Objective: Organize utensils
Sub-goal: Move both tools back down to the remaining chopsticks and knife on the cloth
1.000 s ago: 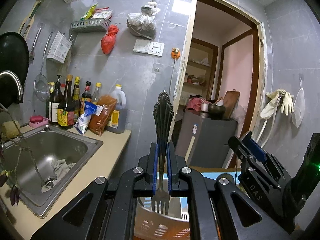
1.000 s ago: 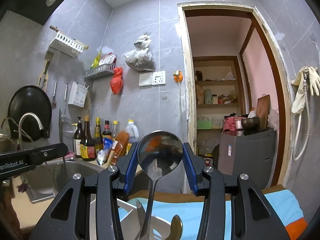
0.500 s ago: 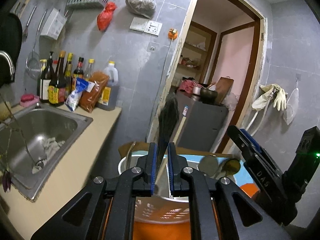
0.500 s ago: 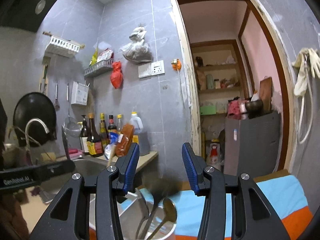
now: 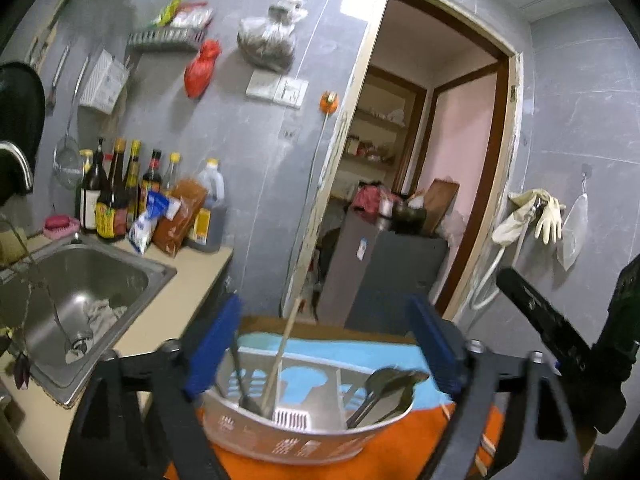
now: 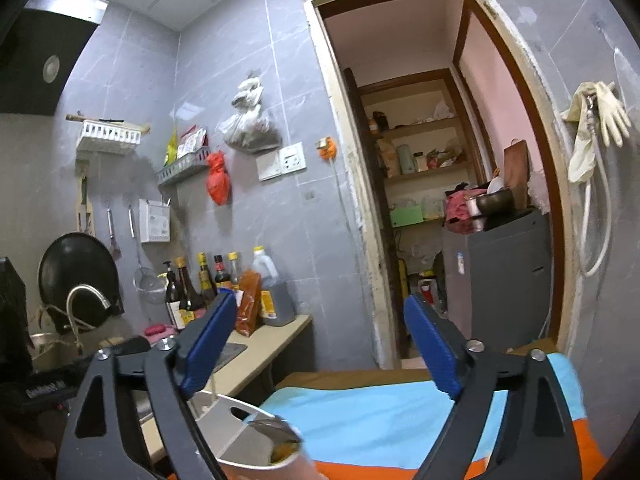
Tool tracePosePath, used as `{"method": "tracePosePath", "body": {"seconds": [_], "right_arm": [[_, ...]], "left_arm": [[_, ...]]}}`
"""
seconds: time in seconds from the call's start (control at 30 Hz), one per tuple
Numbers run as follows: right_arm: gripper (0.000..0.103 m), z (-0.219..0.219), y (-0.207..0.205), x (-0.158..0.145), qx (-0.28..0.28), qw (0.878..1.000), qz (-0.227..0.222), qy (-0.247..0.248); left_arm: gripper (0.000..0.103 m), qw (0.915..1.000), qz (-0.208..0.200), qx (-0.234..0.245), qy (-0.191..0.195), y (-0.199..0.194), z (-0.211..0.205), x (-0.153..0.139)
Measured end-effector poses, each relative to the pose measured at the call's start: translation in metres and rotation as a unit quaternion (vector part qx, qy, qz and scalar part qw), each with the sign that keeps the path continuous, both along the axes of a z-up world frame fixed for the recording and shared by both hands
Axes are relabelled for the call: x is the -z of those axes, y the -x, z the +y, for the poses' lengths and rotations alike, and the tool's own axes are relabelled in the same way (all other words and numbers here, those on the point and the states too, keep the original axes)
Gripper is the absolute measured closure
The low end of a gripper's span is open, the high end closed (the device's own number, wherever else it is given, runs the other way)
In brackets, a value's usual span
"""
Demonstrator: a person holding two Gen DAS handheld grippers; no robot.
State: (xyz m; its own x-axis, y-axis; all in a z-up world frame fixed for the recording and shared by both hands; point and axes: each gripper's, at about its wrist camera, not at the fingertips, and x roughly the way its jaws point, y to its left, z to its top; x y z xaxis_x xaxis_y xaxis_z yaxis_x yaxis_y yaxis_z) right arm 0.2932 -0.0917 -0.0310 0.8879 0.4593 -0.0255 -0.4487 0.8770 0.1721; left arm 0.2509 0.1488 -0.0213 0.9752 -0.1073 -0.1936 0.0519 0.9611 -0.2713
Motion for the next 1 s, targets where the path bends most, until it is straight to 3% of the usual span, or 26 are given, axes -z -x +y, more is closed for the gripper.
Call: {"method": "tracePosePath", "body": {"seconds": [0.03, 0.1, 0.47, 0.8, 1.0], "right_arm": [[0.003, -0.005, 0.001, -0.002, 0.001, 1.000, 0.000, 0.003], [0.000, -0.019, 0.005, -0.006, 0.009, 1.000, -0.004, 0.006], [0.000, -0.088, 0.025, -0.013, 0.044, 0.998, -0.005, 0.039], [0.000, -0.136, 0.038, 0.014, 0.083, 0.994, 0.006, 0.071], [0.000, -0.155, 0.037, 0.035, 0.104, 0.990, 0.035, 0.089]], "left_arm": [[0.012, 1.0000, -0.005, -0.002, -0.003, 0.000, -0.004, -0.002], [0.009, 0.9999, -0.011, -0.005, -0.012, 0.001, -0.015, -0.007], [0.005, 0.9986, -0.029, 0.002, -0.045, 0.005, -0.075, -0.015], [0.005, 0.9979, -0.027, 0.006, -0.059, 0.010, -0.128, 0.006], [0.005, 0.9970, -0.019, 0.012, -0.074, 0.010, -0.151, 0.024]]}}
